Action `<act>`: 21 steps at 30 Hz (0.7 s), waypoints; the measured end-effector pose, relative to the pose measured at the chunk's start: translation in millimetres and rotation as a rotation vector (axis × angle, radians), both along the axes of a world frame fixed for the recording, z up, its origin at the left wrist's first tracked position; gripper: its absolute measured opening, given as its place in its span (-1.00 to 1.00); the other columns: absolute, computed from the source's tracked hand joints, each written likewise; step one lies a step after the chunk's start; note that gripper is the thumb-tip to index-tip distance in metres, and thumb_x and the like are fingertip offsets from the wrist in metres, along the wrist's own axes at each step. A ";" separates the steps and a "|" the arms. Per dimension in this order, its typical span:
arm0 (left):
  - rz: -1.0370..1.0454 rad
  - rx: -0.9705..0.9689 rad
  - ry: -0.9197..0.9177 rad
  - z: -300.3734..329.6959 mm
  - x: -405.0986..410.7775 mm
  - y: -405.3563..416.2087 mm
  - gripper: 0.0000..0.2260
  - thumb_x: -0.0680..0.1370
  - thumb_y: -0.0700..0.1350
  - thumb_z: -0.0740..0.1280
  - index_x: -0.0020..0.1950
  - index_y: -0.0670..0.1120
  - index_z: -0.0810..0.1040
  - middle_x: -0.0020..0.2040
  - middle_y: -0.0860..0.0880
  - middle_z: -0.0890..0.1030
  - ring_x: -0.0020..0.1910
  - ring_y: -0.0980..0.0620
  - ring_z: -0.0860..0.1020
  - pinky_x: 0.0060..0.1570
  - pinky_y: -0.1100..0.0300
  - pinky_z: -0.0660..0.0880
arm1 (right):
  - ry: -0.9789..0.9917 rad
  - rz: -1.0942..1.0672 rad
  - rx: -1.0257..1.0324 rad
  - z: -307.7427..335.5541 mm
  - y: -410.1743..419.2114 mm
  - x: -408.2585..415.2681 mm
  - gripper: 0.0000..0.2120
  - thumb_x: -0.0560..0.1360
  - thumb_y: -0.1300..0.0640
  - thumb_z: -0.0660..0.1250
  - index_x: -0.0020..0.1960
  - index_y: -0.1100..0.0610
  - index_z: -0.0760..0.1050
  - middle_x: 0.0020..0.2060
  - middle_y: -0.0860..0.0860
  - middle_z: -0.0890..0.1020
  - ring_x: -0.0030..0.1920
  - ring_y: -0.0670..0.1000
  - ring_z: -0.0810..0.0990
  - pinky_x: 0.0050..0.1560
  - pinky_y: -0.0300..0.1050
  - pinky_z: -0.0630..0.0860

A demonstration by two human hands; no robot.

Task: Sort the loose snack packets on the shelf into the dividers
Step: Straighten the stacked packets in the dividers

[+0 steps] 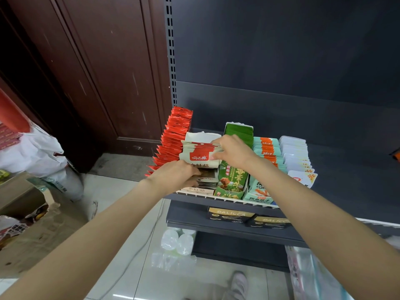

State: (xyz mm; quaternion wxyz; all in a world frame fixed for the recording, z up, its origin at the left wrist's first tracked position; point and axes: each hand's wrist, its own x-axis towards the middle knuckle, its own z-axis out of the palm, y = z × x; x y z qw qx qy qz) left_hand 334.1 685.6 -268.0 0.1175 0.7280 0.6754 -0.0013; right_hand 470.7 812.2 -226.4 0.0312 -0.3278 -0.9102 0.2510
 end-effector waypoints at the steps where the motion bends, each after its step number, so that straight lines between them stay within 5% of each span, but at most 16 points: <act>1: 0.003 -0.010 0.006 2.2 0.2 1.1 -0.70 0.55 0.00 0.31 0.28 0.00 0.52 0.18 0.03 0.58 0.12 0.00 0.56 0.06 0.08 0.55 | -0.002 -0.009 0.002 0.6 0.0 -0.3 -0.58 0.46 0.12 0.41 0.29 0.20 0.48 0.17 0.10 0.59 0.13 0.08 0.55 0.14 -0.10 0.44; 11: -0.066 0.021 0.330 15.4 14.5 3.8 -0.79 0.61 -0.19 0.16 0.18 -0.13 0.52 0.05 -0.10 0.60 -0.01 -0.11 0.59 -0.07 0.12 0.54 | -0.013 -0.028 -0.043 0.7 3.1 -0.5 -0.61 0.44 0.13 0.43 0.24 0.20 0.52 0.18 0.06 0.59 0.11 0.06 0.57 0.10 -0.13 0.45; 21: 0.060 0.046 0.164 9.4 19.9 5.6 -0.71 0.58 0.07 0.23 0.14 -0.09 0.55 0.07 -0.07 0.61 0.03 -0.07 0.58 -0.02 0.08 0.55 | -0.006 -0.031 -0.055 2.8 1.0 -0.3 -0.60 0.45 0.14 0.42 0.26 0.20 0.50 0.14 0.06 0.61 0.08 0.03 0.56 0.04 -0.18 0.43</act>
